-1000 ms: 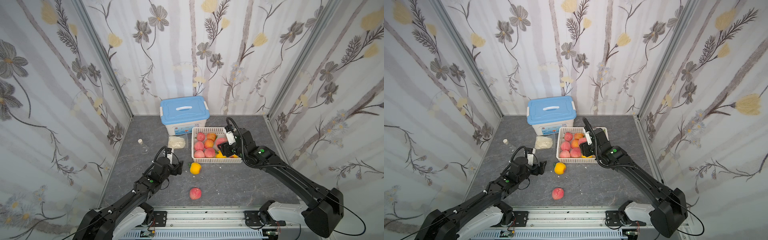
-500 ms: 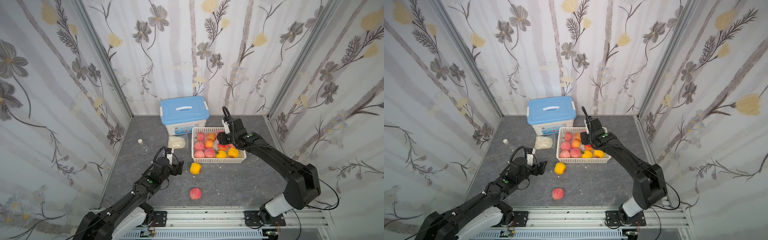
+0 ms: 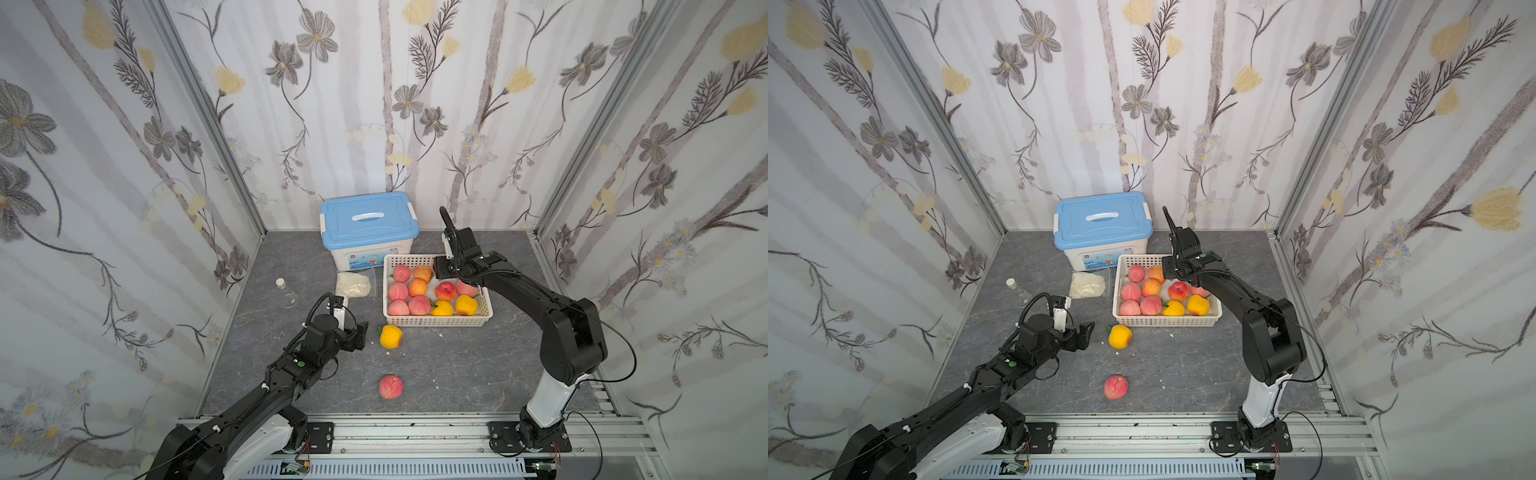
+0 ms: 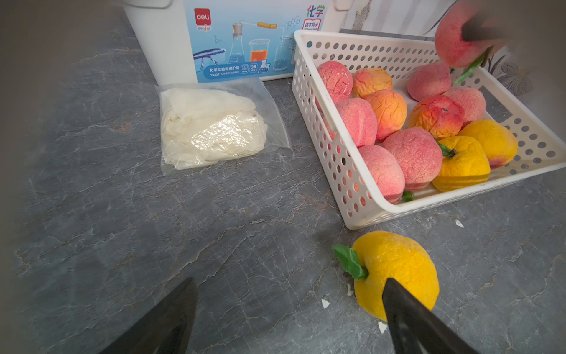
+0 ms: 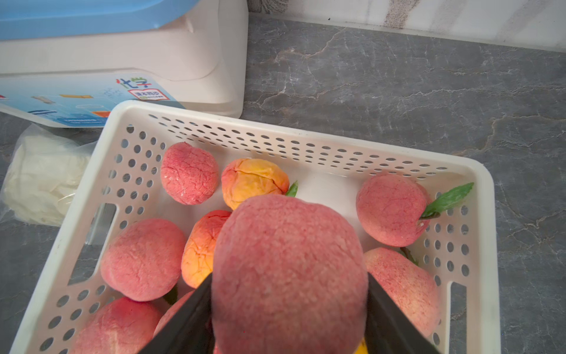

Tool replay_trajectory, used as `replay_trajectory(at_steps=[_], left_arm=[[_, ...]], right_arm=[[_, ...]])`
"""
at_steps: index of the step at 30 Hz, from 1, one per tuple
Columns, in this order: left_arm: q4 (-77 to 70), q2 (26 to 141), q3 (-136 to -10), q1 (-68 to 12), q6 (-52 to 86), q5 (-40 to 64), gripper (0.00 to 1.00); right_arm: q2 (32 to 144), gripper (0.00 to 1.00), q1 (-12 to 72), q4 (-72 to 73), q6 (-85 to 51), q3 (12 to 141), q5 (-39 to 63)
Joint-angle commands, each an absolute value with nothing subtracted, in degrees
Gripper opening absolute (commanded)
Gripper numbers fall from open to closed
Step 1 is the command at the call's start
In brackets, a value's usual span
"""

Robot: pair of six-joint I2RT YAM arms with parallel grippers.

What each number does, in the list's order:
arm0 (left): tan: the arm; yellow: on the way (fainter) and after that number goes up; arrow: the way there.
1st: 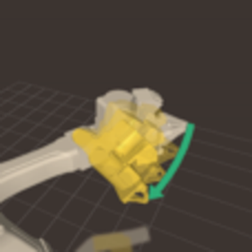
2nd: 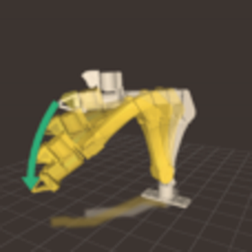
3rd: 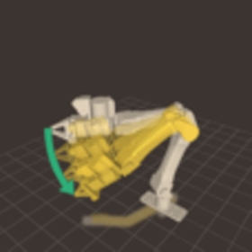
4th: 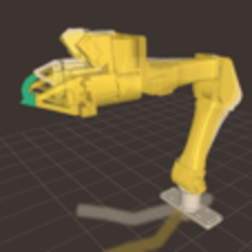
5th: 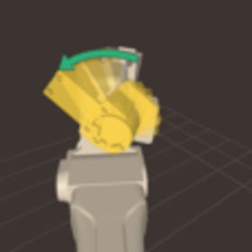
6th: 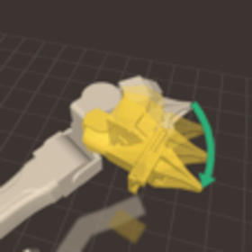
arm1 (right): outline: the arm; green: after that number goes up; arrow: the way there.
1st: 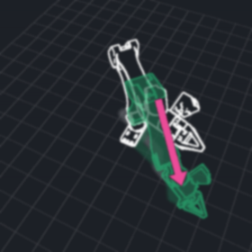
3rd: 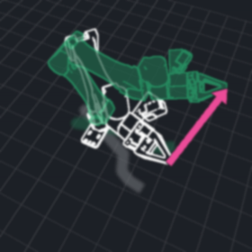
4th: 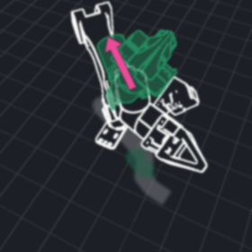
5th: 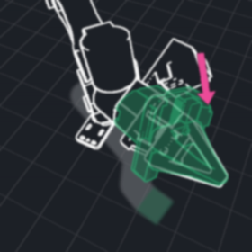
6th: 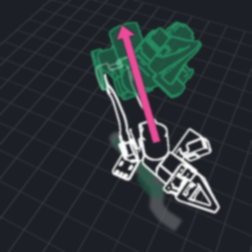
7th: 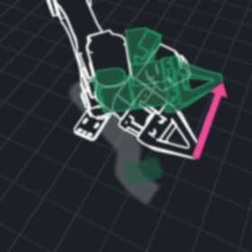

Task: Put the peaches into the basket
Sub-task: Place the peach in the basket.

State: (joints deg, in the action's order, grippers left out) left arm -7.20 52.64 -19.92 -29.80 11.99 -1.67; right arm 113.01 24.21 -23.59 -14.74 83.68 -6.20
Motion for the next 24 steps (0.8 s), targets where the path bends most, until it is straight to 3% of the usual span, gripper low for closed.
replay_trajectory(at_steps=[1,17,24], left_arm=[[-8.44,52.39,-19.96,-29.76,11.0,-1.67,0.95],[-8.17,52.03,-20.0,-29.8,10.91,-1.76,0.96],[-8.07,52.01,-20.01,-29.73,10.83,-1.65,0.96]], right_arm=[[115.63,0.6,23.56,-23.44,-15.07,86.07,-6.94],[125.36,0.64,22.15,-25.11,-15.9,91.6,-8.61],[127.05,0.72,21.83,-25.25,-15.99,92.54,-8.35]])
